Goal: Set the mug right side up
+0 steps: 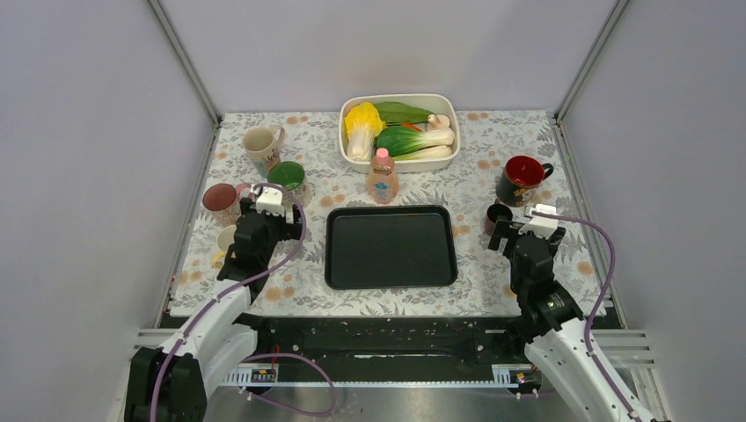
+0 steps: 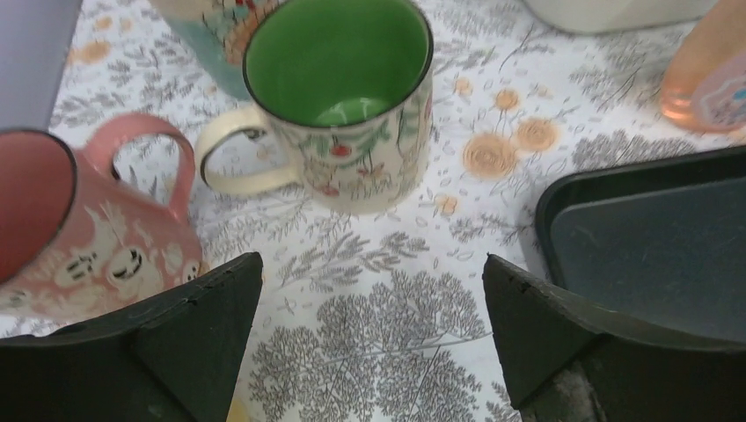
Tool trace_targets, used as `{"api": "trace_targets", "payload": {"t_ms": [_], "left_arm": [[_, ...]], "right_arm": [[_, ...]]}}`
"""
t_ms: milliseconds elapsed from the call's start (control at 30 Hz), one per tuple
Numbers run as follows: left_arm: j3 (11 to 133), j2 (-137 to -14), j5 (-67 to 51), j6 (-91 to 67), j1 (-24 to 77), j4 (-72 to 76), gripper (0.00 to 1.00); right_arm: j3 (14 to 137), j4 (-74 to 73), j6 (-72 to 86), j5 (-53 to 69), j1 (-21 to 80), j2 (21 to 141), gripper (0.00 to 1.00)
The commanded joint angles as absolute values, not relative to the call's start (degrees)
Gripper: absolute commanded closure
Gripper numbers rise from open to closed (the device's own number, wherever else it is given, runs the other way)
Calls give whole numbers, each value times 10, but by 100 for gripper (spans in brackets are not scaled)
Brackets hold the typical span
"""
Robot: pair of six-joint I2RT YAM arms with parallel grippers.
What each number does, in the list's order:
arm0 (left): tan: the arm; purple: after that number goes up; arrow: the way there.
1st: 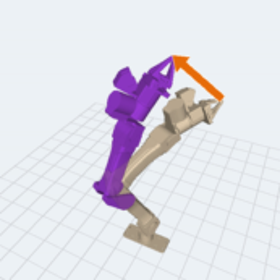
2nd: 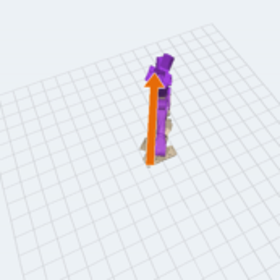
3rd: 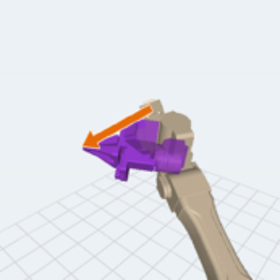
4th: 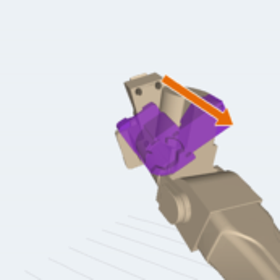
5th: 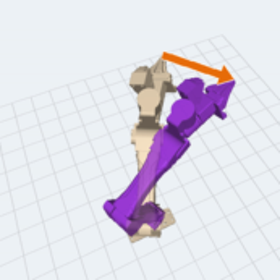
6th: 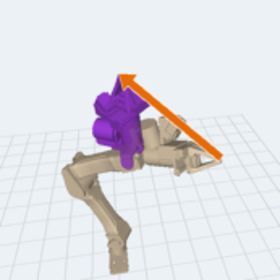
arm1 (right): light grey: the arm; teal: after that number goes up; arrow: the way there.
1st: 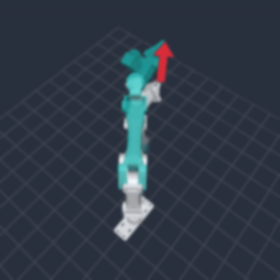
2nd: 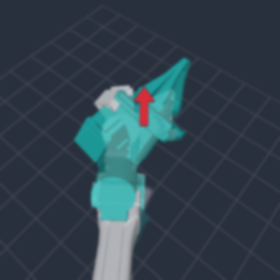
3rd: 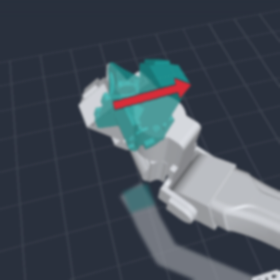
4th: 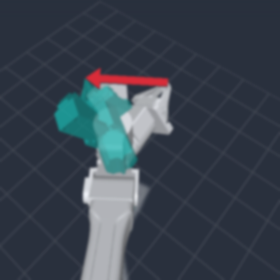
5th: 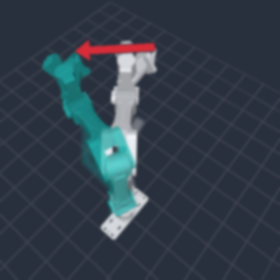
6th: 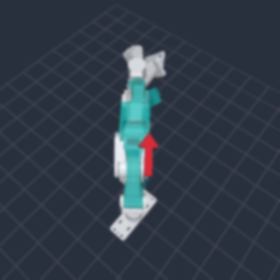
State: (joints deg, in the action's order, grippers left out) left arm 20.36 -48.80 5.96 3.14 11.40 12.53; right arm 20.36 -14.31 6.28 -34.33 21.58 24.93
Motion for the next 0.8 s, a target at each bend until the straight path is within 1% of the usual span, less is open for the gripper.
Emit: {"api": "trace_targets", "payload": {"t_ms": [0, 167, 300, 767], "left_arm": [[169, -456, 100, 22, 113, 274, 1], [151, -438, 67, 13, 113, 282, 1], [161, -446, 89, 16, 113, 261, 1], [173, -478, 60, 38, 113, 238, 1]], "right_arm": [[199, -86, 68, -373, 213, 214, 1], [202, -86, 68, -361, 214, 226, 1], [204, -86, 69, -350, 213, 236, 0], [206, -85, 70, -340, 214, 243, 1]]}}
